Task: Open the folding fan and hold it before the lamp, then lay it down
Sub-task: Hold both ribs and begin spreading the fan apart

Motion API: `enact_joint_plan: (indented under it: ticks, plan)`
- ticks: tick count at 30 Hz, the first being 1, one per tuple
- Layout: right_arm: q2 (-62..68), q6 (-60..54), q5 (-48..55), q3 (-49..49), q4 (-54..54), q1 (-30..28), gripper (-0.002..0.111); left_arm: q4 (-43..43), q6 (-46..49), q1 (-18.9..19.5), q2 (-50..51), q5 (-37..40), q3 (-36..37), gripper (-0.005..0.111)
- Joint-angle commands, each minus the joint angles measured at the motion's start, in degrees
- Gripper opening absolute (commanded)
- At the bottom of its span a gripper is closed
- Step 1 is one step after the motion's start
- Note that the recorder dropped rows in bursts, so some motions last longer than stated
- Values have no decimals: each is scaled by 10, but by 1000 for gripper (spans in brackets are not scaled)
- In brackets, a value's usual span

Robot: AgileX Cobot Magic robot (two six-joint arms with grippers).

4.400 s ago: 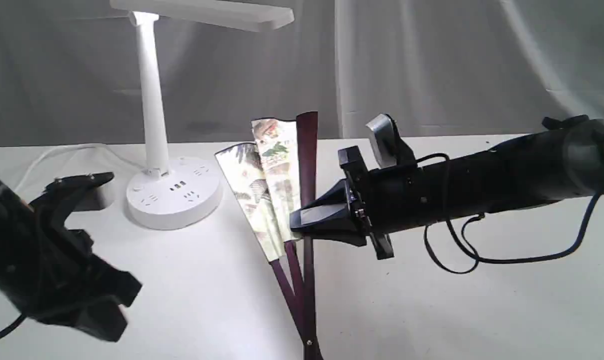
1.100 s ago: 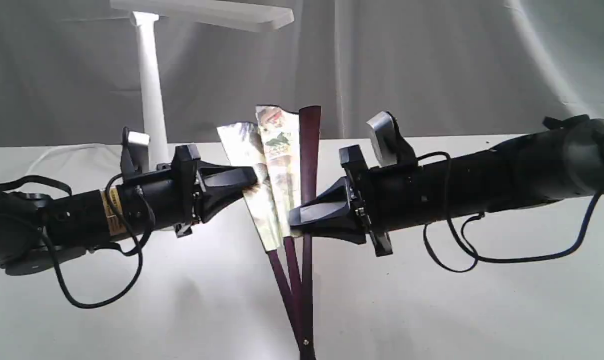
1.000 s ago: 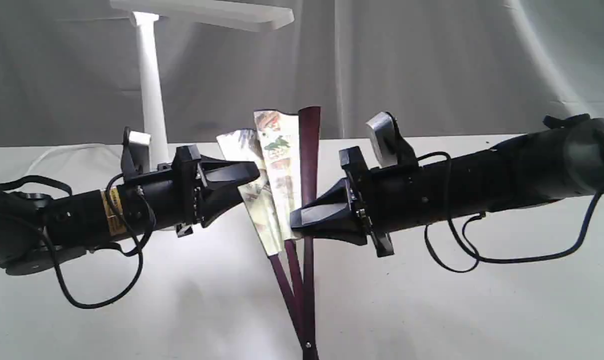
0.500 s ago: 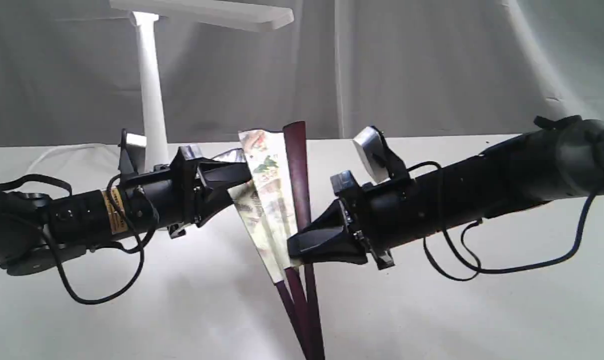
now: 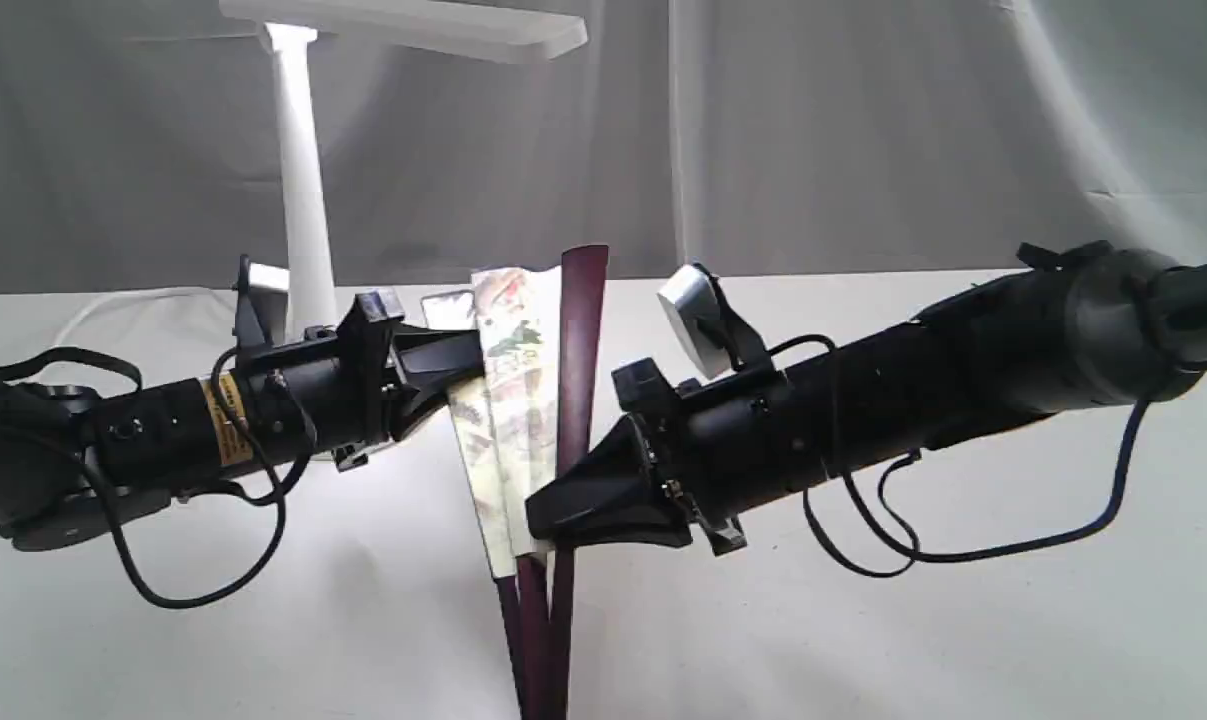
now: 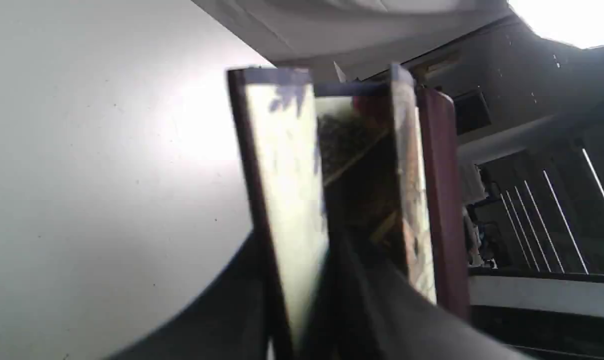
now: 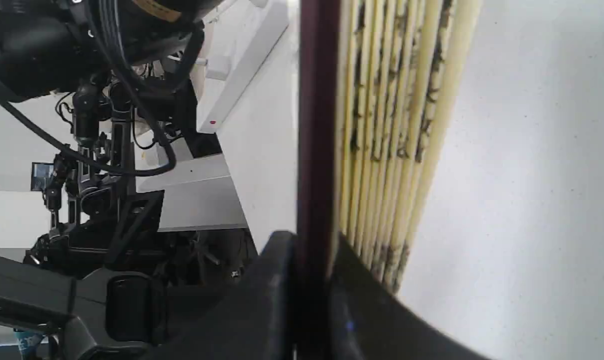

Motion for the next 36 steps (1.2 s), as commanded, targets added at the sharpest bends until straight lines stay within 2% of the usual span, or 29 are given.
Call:
enact_joint_plan:
  ticks: [1,4,8,10,12,16,19,21,26,32,36]
  plan:
    - [-7,-8,11,1,17,1,0,10,13,-2,-1,-25,-3,0]
    - [-7,-8,11,1,33,1,0,10,13,-2,-1,-76,-3,0]
    - [-7,-8,11,1,41,1,0,22,-21,-2,-1,-81,-3,0]
    - [-7,-7,11,1,40,0,4,26,-30,-2,-1,-81,-3,0]
    - [-8,-6,11,1,40,0,14,26,-48,-2,-1,-81,-3,0]
    - [-21,-6,11,1,52,0,45,39,-104,-2,-1,-69,-3,0]
    - [-24,-6,11,1,74,0,59,54,-150,-2,-1,-68,-3,0]
    - [-24,-6,11,1,81,0,64,54,-164,-2,-1,-69,-3,0]
    - [-24,10,11,1,106,-2,67,72,-165,-2,-1,-69,-3,0]
    - [-22,10,11,1,171,-30,67,83,-166,-2,-1,-77,-3,0]
    - [-22,10,-43,1,169,-40,64,83,-166,-2,-1,-81,-3,0]
